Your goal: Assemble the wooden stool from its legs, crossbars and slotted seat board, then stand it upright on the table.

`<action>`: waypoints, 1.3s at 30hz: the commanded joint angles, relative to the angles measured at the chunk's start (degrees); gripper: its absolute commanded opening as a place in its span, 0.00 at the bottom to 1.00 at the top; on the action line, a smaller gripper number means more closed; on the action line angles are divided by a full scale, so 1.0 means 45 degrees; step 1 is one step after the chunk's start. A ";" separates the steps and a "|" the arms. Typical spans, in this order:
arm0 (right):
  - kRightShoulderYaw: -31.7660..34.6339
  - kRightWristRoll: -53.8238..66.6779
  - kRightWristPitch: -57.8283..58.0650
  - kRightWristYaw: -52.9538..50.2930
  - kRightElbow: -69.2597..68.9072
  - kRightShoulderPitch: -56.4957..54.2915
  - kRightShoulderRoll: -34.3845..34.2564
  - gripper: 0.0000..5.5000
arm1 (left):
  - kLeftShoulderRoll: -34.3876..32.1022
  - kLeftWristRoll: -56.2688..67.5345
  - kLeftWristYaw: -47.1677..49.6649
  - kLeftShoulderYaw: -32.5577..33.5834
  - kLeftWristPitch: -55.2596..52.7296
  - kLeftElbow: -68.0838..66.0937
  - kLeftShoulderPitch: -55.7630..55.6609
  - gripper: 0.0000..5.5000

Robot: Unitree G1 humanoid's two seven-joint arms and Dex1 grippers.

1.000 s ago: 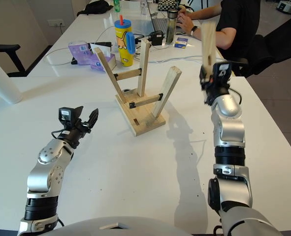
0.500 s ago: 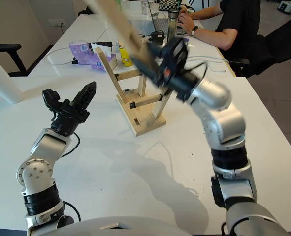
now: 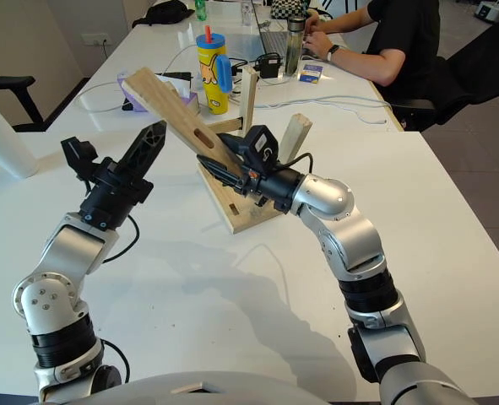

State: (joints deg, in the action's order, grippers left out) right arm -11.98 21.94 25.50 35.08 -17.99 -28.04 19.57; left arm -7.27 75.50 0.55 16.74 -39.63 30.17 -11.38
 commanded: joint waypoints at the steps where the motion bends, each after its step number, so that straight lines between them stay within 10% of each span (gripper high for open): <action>1: -0.0262 -0.0018 0.0248 0.0523 -0.0256 0.0234 0.0255 0.37 | -0.0230 0.0576 0.0326 -0.0100 0.0248 0.0029 -0.0348 0.58; 13: -0.0280 -0.0236 0.0114 0.1095 -0.0313 0.0371 0.0360 0.37 | -0.0841 0.0637 0.0910 -0.0280 0.0756 -0.0329 -0.0432 0.58; 26: -0.1187 -0.2343 -0.1875 0.1587 0.0332 0.0429 0.0868 0.37 | -0.0947 0.0711 0.1001 -0.0619 0.0848 -0.0484 -0.0362 0.20; 39: -0.0815 -0.2593 -0.2273 0.1339 0.0663 0.0338 0.0326 0.37 | -0.1043 0.0646 0.0950 -0.0792 0.1014 -0.0531 -0.0297 0.19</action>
State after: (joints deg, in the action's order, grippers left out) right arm -17.04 9.90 14.22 42.14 -14.89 -26.27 21.49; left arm -11.71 78.11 4.76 13.80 -34.63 27.82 -13.18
